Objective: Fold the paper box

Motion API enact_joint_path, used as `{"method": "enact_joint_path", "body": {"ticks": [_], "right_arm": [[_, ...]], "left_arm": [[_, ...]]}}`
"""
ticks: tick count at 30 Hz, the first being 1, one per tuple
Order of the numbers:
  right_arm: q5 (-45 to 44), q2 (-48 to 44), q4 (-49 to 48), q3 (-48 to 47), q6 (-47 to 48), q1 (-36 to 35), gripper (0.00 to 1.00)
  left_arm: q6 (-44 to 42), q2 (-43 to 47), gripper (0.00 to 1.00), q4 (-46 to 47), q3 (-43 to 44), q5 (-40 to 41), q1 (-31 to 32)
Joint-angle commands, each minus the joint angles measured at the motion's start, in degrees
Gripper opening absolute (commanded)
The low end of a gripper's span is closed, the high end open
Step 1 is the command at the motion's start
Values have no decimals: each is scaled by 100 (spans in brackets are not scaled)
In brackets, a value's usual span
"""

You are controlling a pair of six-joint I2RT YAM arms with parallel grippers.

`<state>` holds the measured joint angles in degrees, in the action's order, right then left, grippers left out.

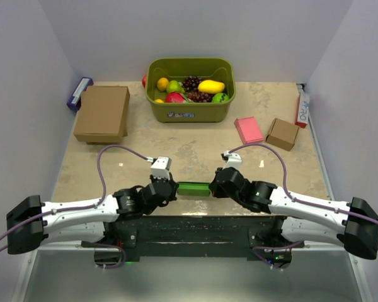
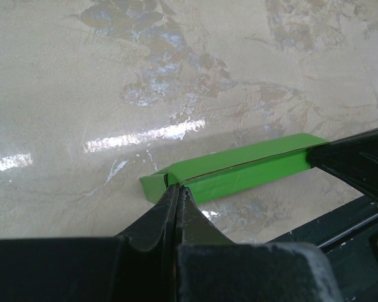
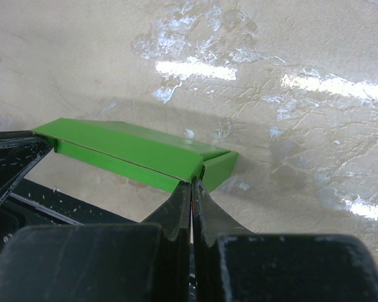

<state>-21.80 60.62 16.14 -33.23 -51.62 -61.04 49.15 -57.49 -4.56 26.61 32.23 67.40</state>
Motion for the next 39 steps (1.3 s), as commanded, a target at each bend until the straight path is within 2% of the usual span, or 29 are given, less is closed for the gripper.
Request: {"method": "enact_joint_path", "body": {"ticks": [1, 8, 18, 34, 37, 38, 39], "right_arm": [[255, 257, 601, 344, -86, -101, 0], [264, 257, 601, 353, -86, -102, 0], [247, 240, 618, 326, -77, -110, 0], [212, 187, 829, 143, -59, -119, 0], [177, -50, 1092, -147, -15, -119, 15], [168, -111, 1171, -235, -15, -119, 26], [159, -199, 1311, -315, -15, -119, 33]], "left_arm": [[157, -376, 0, -924, 46, 170, 212], [271, -570, 0, -1073, 134, 257, 292], [315, 151, 0, -1539, 230, 618, 283], [149, -227, 0, -1821, 362, 583, 283], [16, -288, 0, -1715, 432, 513, 283], [-19, -315, 0, -1706, 450, 504, 292], [-63, -350, 0, -1680, 502, 486, 292]]}}
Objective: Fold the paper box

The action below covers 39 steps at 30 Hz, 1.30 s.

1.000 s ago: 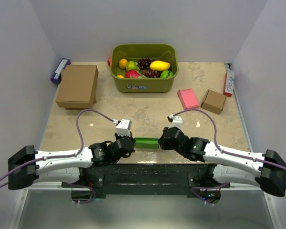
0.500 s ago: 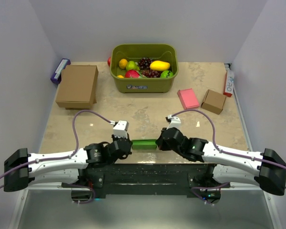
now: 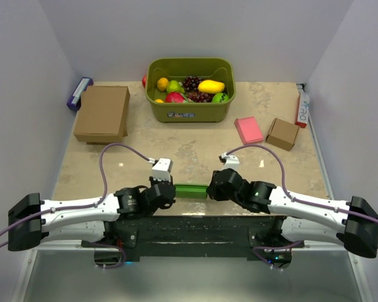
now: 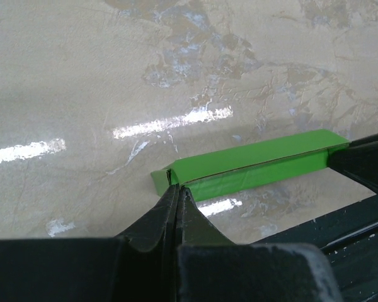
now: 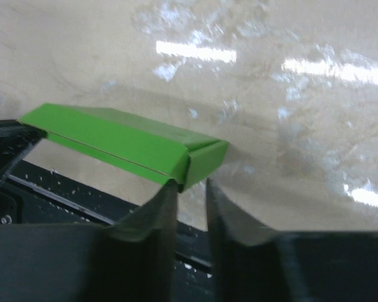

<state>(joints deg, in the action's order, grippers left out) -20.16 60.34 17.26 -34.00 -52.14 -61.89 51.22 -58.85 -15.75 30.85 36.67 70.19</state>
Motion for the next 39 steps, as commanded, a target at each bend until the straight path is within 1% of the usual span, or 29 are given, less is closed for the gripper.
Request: {"method": "enact_joint_path", "body": {"ticks": [1, 2, 3, 6, 9, 10, 13, 15, 17, 18, 20, 23, 28, 32, 39], "right_arm": [[-14, -224, 1253, -369, 11, -43, 38], [-14, -276, 1289, -423, -7, -34, 43], [-31, -320, 1341, -467, -33, -34, 50], [-84, -514, 1386, -538, -156, -34, 60], [-163, -681, 1176, -520, -262, -34, 64], [-155, -725, 1079, -477, -340, -43, 68], [-312, -900, 736, -301, -681, -34, 71], [-505, -1067, 378, -152, -928, -43, 71], [-733, -1155, 87, 103, -1368, -43, 71], [-769, -1190, -263, 191, -1465, -34, 71], [-787, -1156, -633, 341, -1615, -43, 72], [-823, -919, -732, 280, -1729, -43, 72], [-542, -488, -925, 384, -2089, -43, 74], [-427, -303, -1172, 535, -2300, -34, 74], [-489, -189, -1172, 605, -2494, -34, 74]], "left_arm": [[-279, -276, 0, -561, 96, 34, 12], [-288, -311, 0, -561, 114, 25, 12], [-306, -337, 0, -561, 140, 8, 12], [-279, -382, 0, -552, 132, -28, 21], [-271, -347, 0, -535, 114, -37, 21], [-271, -329, 0, -535, 114, -37, 21], [-253, -303, 0, -535, 88, -37, 29], [-244, -294, 0, -491, 53, -37, 38], [-236, -285, 0, -456, 35, -45, 47], [-244, -294, 0, -447, 35, -63, 56], [-236, -311, 0, -394, 18, -89, 73], [-244, -346, 0, -333, 9, -116, 91], [-262, -355, 0, -262, -18, -125, 100], [-271, -338, 0, -253, -35, -133, 108], [-253, -197, 0, -253, -106, -116, 109]]}}
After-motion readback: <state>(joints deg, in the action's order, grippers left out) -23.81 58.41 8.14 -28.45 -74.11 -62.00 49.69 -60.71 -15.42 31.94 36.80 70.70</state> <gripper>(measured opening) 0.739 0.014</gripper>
